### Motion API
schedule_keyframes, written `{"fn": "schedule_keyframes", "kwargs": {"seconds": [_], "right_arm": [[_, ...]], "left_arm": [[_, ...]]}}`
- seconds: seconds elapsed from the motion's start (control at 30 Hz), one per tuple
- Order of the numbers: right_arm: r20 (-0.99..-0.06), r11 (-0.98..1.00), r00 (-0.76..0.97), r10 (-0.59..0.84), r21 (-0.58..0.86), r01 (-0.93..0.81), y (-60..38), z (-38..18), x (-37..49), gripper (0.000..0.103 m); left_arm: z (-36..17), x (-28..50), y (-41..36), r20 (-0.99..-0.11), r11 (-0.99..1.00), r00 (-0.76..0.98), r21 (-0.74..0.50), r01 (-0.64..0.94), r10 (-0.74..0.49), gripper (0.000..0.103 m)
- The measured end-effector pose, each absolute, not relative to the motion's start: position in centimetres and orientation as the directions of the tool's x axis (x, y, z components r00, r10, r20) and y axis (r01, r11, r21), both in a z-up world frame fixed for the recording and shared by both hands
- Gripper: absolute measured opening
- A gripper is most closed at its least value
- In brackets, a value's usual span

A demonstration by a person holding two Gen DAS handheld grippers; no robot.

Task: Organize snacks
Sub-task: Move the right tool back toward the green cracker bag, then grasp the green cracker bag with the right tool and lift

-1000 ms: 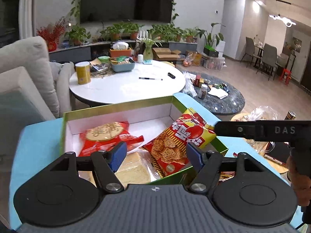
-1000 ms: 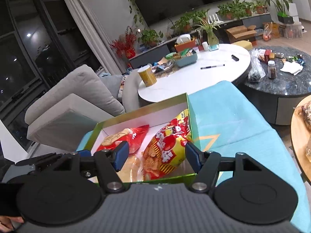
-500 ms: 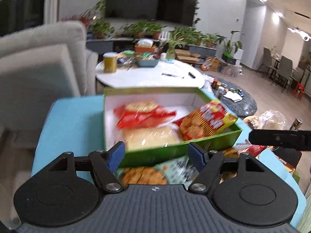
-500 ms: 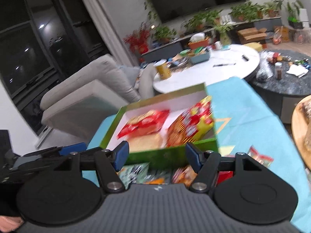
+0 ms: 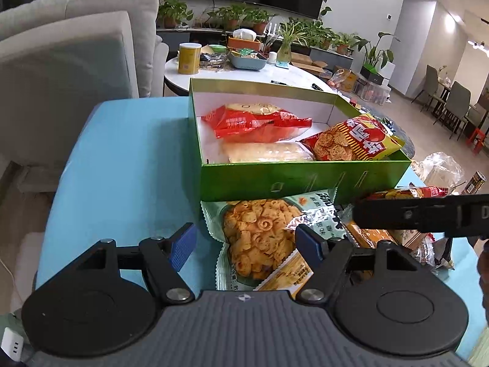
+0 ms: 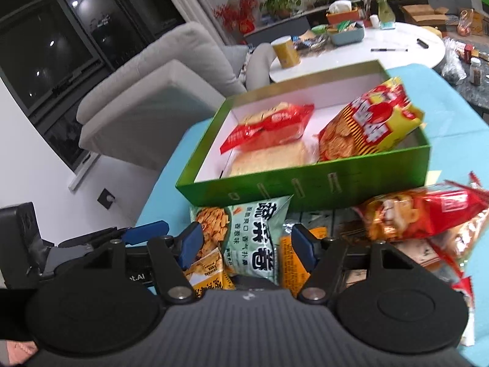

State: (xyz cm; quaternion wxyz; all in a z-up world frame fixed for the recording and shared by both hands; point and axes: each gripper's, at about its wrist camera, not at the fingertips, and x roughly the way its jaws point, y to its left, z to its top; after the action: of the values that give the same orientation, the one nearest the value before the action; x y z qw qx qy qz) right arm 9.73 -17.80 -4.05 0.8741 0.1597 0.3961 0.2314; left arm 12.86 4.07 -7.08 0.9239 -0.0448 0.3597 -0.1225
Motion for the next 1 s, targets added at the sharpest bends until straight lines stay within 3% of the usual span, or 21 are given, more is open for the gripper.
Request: {"fn": "schedule_keyframes", "kwargs": {"seconds": [0.27,0.4,0.83,1.0], "right_arm": [[-0.643,0.839,0.549,0.534,0.483,-0.251,-16.5,-5.5,11.2,0.062],[-0.639,0.838,0.551,0.537,0.480,-0.260,-16.1,-5.5,11.4,0.069],[-0.675,0.870,0.550,0.492,0.398,-0.291,-13.2,-6.1,11.7,0.071],[-0.678,0.883,0.566,0.469,0.350,-0.312,-13.2,-6.1,11.2,0.067]], "left_arm": [[-8.7,13.0,3.9,-0.667,0.952,0.679,-0.199,0.234,-0.306,0.069],[-9.1,13.0,3.7,-0.674,0.947,0.666,-0.199,0.253,-0.319,0.071],[-10.2,12.9,4.2,-0.670,0.941,0.661,-0.251,0.228,-0.339,0.080],[-9.7,12.3,3.8,-0.659,0.931,0.657,-0.264,0.253,-0.365,0.068]]}}
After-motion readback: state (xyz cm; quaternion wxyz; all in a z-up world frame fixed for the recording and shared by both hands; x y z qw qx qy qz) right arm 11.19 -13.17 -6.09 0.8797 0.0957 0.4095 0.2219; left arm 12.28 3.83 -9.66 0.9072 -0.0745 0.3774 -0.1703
